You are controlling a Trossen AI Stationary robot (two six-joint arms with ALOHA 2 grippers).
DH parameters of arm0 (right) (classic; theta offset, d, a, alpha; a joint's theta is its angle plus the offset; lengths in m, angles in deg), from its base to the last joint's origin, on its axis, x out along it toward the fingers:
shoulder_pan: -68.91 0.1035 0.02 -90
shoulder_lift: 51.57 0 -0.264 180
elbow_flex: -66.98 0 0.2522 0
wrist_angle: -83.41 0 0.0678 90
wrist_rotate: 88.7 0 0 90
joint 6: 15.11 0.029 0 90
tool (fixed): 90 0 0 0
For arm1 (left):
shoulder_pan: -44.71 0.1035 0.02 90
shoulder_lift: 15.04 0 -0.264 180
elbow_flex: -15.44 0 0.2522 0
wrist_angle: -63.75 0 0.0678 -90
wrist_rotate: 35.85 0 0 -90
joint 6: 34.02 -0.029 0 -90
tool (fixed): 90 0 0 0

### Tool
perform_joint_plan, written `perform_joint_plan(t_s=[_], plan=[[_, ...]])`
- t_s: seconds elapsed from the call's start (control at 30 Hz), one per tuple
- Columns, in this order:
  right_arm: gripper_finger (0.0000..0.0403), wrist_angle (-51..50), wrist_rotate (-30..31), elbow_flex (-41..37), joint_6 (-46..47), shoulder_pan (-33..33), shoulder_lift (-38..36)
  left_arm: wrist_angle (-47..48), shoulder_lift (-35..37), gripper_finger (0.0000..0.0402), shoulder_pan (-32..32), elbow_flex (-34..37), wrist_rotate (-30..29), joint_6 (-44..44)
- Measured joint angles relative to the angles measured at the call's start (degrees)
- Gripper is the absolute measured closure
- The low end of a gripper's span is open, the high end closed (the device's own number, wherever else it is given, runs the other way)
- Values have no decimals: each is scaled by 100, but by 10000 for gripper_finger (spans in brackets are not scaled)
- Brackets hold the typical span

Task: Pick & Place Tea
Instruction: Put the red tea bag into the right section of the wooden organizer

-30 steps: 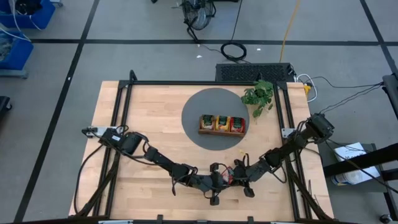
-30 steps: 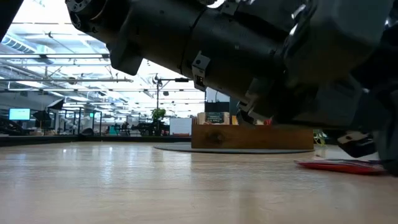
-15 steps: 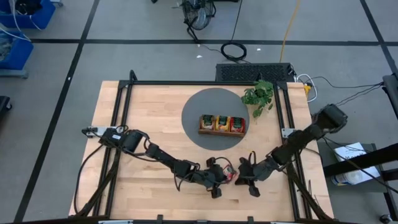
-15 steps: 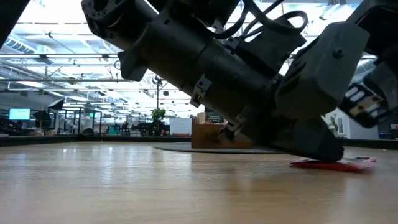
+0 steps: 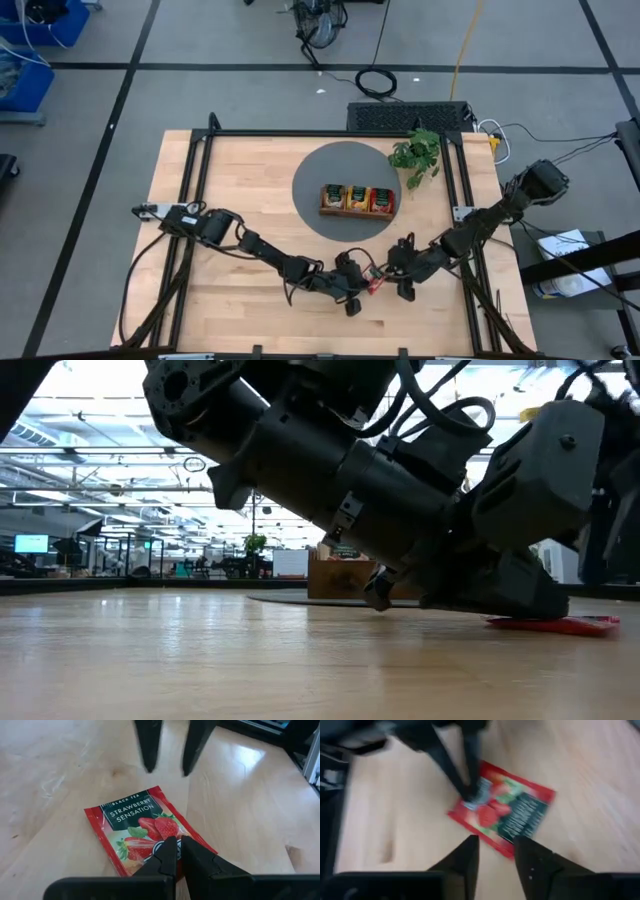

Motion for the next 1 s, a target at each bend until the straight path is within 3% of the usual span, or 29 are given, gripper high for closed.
perform_joint_plan(t_s=[0.2,0.4,0.6,1.0], plan=[[245,-622,-315,-10,696,-226,64,-136,-125,371,20,-2,35,92],[232,-64,-739,-335,1104,-389,49,-162,-125,371,20,4,39,99],[247,1362,-1195,-920,1249,-594,178,-275,-138,371,26,15,51,18],[298,1813,-1442,-1143,1172,-610,253,-334,-142,371,166,17,128,-52]])
